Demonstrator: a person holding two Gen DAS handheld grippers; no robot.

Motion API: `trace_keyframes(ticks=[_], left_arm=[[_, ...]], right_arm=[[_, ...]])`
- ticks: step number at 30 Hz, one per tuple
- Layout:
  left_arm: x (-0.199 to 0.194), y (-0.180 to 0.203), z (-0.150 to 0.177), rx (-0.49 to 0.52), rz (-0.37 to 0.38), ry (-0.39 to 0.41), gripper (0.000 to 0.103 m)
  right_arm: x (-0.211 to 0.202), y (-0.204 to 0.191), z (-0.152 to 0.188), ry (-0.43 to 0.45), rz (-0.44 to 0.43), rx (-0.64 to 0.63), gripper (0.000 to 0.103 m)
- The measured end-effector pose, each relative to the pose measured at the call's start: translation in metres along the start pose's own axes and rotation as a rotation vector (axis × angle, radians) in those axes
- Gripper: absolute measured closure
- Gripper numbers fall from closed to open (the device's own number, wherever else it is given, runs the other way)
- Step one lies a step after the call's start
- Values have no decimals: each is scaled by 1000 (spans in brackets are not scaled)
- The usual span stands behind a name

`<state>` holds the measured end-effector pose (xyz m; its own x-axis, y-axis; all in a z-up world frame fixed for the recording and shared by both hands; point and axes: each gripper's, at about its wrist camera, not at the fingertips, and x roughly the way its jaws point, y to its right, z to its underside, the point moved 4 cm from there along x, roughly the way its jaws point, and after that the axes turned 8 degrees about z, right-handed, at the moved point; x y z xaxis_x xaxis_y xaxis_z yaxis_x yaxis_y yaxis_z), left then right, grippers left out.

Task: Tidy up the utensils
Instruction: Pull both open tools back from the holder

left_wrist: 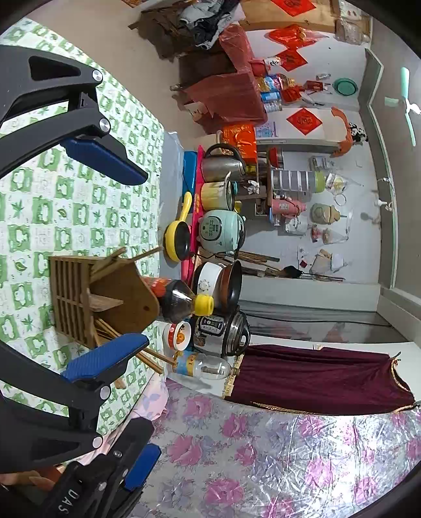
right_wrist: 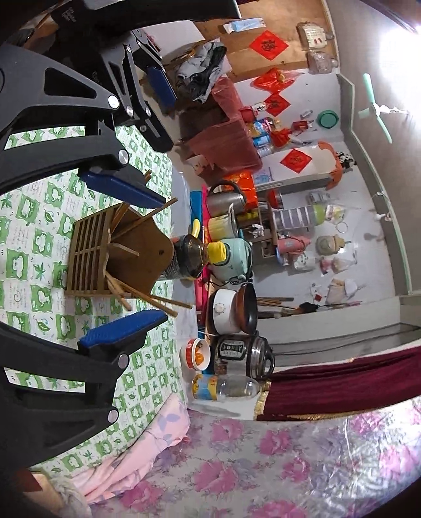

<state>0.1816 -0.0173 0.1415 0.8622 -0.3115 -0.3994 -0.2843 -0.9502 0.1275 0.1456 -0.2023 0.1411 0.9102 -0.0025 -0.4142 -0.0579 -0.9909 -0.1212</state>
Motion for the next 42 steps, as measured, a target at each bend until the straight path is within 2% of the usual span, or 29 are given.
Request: trace_keyframes(ticks=[8,13,22,28,33,36,42], left_arm=[[0,-4,24,-27,-34,-26,12],[8,-7,40,-9,-81,-57,12],[18,-15,70,-8,-131,-110,12],[13,-12,91,31,-176,-91,7],[9,-15,109,43,-200,-125,7],[5,-17,116,31,-193,-136,7],[-6,-15,118,50,-215,-103,6]], right_arm=[[0,9,15,-17,-8,20,38],[0,10,21,0,18,13,22],[6,14,41,16,67,-3,6],[6,24,57,15,63,28,6],[12,35,75,-25,40,97,6],[13,41,82,-38,51,122,6],[13,52,101,-53,106,123,6]])
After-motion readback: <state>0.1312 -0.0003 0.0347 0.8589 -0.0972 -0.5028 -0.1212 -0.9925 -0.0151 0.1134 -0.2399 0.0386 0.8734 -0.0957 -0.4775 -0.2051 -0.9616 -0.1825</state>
